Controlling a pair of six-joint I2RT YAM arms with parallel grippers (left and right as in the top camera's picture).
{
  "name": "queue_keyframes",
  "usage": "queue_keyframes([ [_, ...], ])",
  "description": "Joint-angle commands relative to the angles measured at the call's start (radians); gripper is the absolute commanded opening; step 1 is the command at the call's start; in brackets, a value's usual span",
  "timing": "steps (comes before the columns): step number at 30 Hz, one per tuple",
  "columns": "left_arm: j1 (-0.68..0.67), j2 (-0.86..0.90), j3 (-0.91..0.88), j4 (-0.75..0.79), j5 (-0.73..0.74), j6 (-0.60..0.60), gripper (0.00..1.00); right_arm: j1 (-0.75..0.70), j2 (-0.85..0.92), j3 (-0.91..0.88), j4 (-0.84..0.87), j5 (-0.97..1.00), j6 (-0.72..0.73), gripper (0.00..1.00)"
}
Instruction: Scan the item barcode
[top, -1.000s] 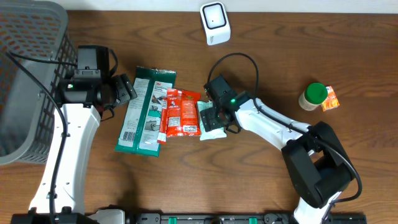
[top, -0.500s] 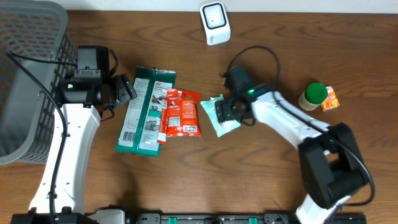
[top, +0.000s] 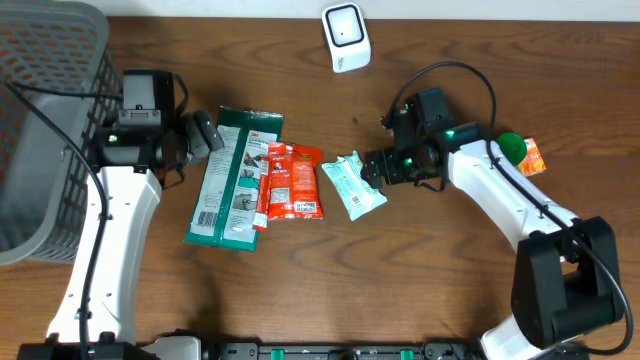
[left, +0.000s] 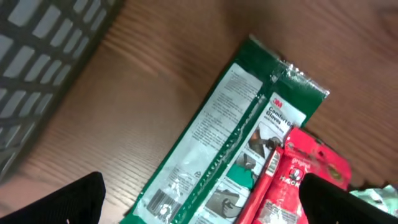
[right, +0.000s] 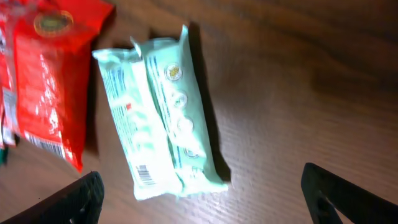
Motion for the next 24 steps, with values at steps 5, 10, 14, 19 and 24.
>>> queue_keyframes([
  [5,-0.025,-0.007,-0.028,-0.042,0.316,-0.089,0.07,-0.031,-0.013,0.007,-0.011,-0.044,-0.071,0.98],
  [10,-0.158,-0.005,-0.073,-0.031,0.347,-0.09,0.08,-0.047,-0.013,0.007,-0.011,-0.048,-0.08,0.99],
  [14,-0.304,0.022,-0.115,0.048,0.346,-0.143,0.07,-0.066,-0.013,0.007,-0.013,-0.116,-0.127,0.96],
  [19,-0.443,0.116,-0.121,0.16,0.338,-0.189,0.07,-0.103,-0.013,0.006,-0.023,-0.174,-0.172,0.84],
  [24,-0.52,0.235,-0.121,0.29,0.324,-0.216,0.07,-0.147,-0.011,-0.004,-0.026,-0.235,-0.207,0.68],
])
